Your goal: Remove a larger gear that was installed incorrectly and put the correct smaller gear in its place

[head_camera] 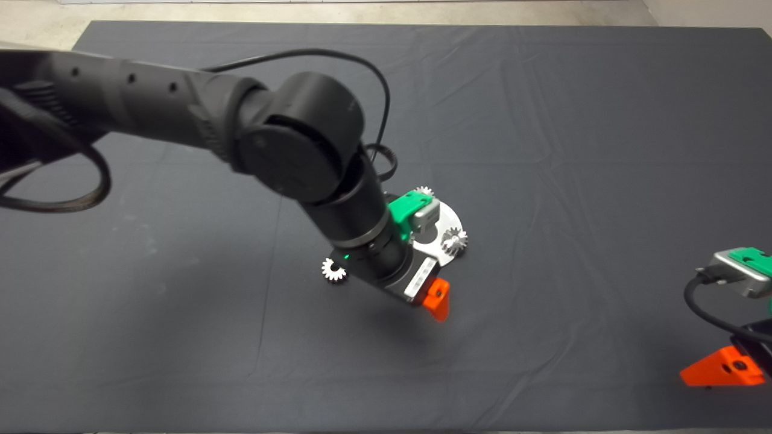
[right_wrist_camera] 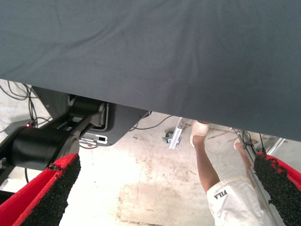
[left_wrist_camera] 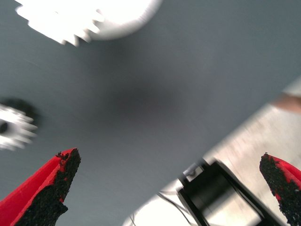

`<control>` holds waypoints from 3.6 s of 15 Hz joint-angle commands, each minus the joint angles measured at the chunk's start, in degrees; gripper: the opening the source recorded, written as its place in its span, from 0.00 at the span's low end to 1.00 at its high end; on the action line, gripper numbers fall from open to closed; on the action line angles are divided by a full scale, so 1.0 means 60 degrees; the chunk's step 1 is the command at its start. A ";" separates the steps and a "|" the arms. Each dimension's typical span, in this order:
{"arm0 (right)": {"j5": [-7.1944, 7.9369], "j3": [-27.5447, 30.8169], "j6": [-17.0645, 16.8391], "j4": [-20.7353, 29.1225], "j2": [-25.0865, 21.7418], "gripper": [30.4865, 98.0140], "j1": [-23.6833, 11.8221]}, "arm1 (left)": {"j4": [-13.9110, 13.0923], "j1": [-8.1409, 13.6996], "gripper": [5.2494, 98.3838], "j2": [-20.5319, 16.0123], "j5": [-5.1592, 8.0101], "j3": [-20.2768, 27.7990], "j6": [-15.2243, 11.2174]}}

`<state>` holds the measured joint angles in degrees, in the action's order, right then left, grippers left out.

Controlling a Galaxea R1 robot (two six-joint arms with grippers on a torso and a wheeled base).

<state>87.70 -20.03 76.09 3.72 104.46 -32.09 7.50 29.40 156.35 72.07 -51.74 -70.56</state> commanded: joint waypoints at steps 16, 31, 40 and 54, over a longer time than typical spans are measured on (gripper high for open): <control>0.0076 0.0060 0.0033 0.0303 -0.0014 1.00 -0.0175 | 0.1313 -0.0652 1.00 0.1364 0.2607 -0.2243 0.0085; 0.0076 0.0060 0.0047 0.0303 -0.0087 1.00 -0.0175 | 0.1313 -0.1252 1.00 0.1651 0.1347 -0.3923 0.1066; 0.0076 0.0060 0.0035 0.0289 -0.0075 1.00 -0.0190 | 0.1386 -0.1502 1.00 0.1678 0.1347 -0.4557 0.1433; 0.0076 0.0060 0.0039 0.0303 -0.0094 1.00 -0.0234 | 0.1445 -0.1487 0.90 0.1820 0.0981 -0.4396 0.1441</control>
<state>87.74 -20.03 76.13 3.69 104.13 -32.44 15.70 19.68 166.43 78.31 -78.85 -62.23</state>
